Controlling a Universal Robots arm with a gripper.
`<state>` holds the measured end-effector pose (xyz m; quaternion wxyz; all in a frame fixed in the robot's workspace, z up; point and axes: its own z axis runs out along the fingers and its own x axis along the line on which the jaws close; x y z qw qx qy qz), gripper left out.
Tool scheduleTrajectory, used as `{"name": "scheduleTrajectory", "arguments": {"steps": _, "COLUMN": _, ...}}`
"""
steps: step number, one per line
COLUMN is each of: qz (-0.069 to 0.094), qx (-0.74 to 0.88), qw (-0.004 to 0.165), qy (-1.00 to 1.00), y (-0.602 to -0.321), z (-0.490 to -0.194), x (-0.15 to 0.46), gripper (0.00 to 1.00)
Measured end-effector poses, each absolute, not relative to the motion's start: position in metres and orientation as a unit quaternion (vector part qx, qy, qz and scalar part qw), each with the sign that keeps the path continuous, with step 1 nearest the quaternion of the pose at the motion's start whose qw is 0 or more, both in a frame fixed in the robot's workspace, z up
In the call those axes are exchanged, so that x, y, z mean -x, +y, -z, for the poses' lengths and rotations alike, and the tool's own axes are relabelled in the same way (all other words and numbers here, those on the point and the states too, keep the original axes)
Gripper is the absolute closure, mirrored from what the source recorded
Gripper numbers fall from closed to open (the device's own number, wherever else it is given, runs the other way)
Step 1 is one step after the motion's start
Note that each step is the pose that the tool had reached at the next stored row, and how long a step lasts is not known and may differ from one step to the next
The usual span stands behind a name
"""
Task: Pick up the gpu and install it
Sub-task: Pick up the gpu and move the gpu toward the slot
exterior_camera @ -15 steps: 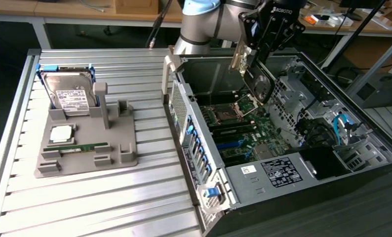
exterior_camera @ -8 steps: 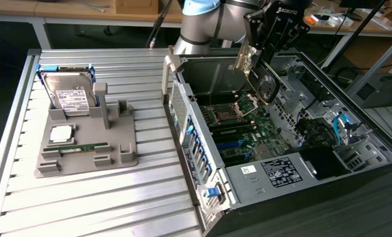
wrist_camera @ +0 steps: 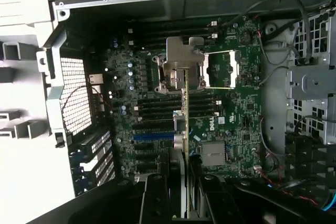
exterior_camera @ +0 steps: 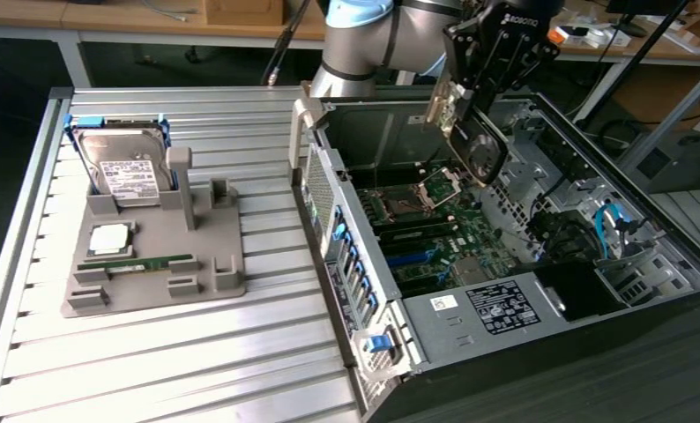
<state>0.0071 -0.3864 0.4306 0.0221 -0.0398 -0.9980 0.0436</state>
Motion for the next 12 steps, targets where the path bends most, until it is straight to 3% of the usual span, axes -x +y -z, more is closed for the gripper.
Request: {"name": "scheduleTrajectory", "arguments": {"steps": 12, "qz": -0.047, "qx": 0.04, "qw": 0.022, "qy": -0.998, "y": -0.386, "z": -0.43, "x": -0.023, "gripper": 0.73}}
